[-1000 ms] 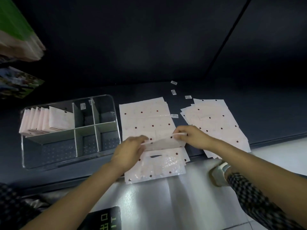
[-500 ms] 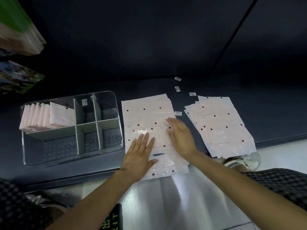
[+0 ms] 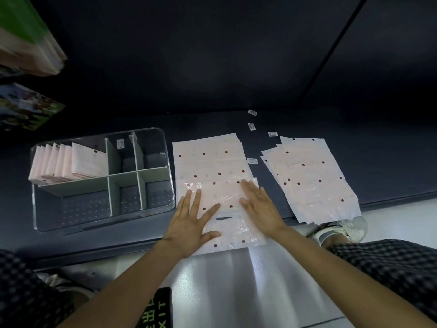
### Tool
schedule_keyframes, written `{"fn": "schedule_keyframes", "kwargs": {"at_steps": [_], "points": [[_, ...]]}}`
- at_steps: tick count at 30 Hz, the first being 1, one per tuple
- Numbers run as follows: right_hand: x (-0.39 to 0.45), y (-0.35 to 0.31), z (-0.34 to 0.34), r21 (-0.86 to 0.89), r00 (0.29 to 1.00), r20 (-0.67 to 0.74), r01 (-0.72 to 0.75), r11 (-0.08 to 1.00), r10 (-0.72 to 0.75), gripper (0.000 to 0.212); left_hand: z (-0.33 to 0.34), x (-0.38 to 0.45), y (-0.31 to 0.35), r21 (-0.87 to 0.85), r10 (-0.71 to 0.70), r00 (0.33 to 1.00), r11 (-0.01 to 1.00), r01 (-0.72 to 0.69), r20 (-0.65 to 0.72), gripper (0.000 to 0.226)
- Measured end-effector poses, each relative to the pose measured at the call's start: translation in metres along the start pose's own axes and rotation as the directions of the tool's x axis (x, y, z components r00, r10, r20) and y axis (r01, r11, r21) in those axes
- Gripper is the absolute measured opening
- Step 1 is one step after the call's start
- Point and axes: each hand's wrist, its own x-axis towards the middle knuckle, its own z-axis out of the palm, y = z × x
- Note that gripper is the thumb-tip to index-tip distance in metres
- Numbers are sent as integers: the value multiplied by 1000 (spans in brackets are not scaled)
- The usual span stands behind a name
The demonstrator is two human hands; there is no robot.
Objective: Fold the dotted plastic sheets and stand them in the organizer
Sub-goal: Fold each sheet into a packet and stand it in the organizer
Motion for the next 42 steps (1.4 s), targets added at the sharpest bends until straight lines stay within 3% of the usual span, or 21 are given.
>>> {"fn": "schedule_keyframes", "kwargs": {"at_steps": [5,7,12,14,17,22,28,31,33,38,42], "points": [[-7,26,-25,-83,990,112,95,992,-86,68,-2,-4,-5,-62,-31,999,998,30,-8,81],[-6,29,-32,-163,984,120,152,975,-133,62,-4,-4,-3,-80,-41,999,996,41,3,79],[0,32,-40,-498,950,139,312,809,-280,53,-11,-1,-1,-122,-66,997,990,72,51,73],[0,28,-49,-543,896,84,408,734,-437,46,-15,1,0,-140,-87,994,985,96,70,64],[-6,18,-60,-540,753,5,556,632,-658,29,-19,1,8,-108,-96,995,990,95,-5,57],[-36,-8,-57,-455,617,14,704,545,-786,4,-16,-13,33,-180,-47,980,984,12,-191,57],[-68,-48,-19,-379,685,77,692,614,-724,22,-5,-40,50,-369,-77,960,929,-29,-270,48],[-72,-41,-11,-312,772,297,635,707,-562,67,-1,-48,48,-342,-64,914,936,-84,-400,54],[-72,-29,-14,-228,781,458,566,792,-426,88,0,-50,45,-342,-28,917,932,-120,-398,52],[-56,-11,-14,-193,852,383,452,871,-357,73,8,-50,34,-554,-53,956,823,-121,-287,45],[-39,-22,-4,56,950,203,232,971,-239,58,1,-51,33,-752,-234,934,657,-52,-269,33]]}}
